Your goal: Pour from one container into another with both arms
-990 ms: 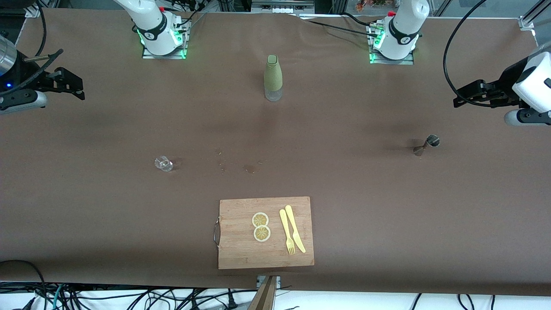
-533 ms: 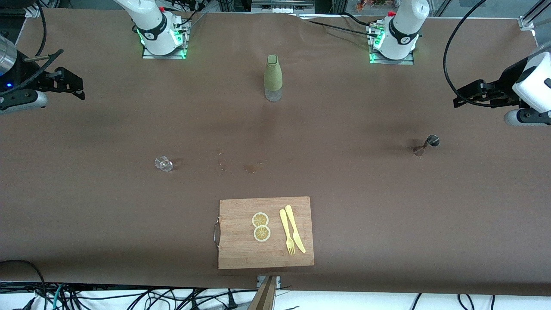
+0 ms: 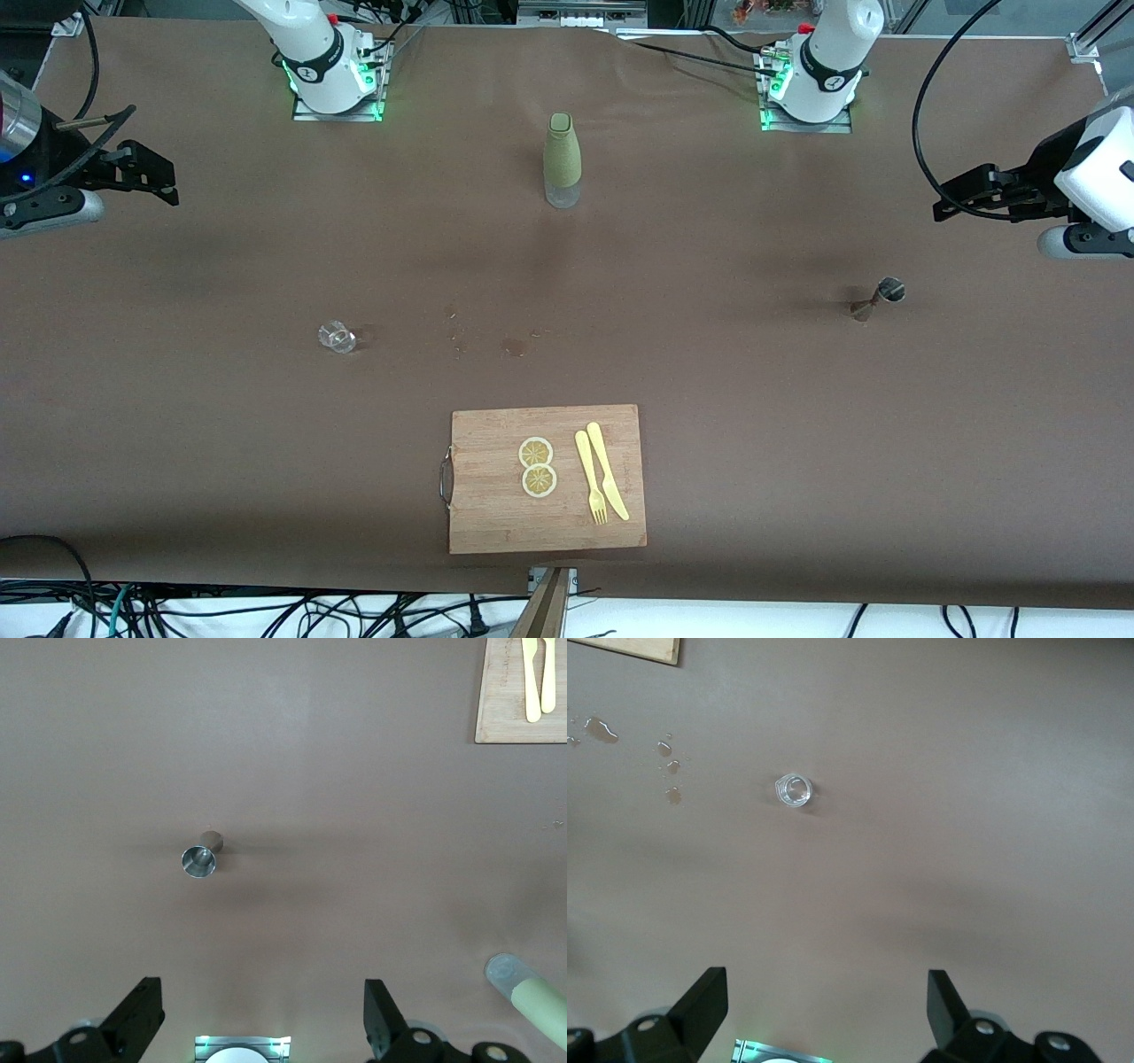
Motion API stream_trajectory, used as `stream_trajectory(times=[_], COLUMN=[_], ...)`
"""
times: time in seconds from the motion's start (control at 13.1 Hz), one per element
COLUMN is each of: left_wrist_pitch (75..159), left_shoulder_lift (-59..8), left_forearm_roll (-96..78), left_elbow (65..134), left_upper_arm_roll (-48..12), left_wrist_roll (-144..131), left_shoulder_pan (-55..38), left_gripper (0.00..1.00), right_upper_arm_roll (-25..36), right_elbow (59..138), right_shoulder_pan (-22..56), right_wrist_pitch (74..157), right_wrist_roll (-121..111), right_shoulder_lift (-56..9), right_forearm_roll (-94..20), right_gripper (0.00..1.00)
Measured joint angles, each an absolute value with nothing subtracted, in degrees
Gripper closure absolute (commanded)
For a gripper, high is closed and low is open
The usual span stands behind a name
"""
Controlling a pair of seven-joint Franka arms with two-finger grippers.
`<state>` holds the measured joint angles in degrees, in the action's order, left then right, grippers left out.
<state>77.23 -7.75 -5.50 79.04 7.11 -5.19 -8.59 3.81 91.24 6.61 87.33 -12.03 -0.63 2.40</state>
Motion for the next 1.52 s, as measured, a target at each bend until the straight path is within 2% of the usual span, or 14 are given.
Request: stream_trajectory(times=[0.99, 1.52], left_wrist_pitch=[77.5, 77.4], left_shoulder_lift=[-10.0, -12.1], left_forearm_roll=[-5.5, -5.5], left_elbow=[77.0, 77.0], left_upper_arm_roll=[7.3, 7.4], left_wrist_roll=[-4.7, 14.3], left_shoulder_pan=[-6.7, 0.6], left_gripper=[0.00, 0.00], right_upper_arm_roll=[3.8, 3.8], right_elbow=[91.3, 91.4], right_shoulder_pan=[6.6, 6.6], right_wrist_pitch=[87.3, 87.3], right_wrist_roll=[-12.0, -12.0], right_shoulder_lift=[-0.4, -0.4], right_forearm_roll=[2.4, 2.4], right_gripper=[0.00, 0.00])
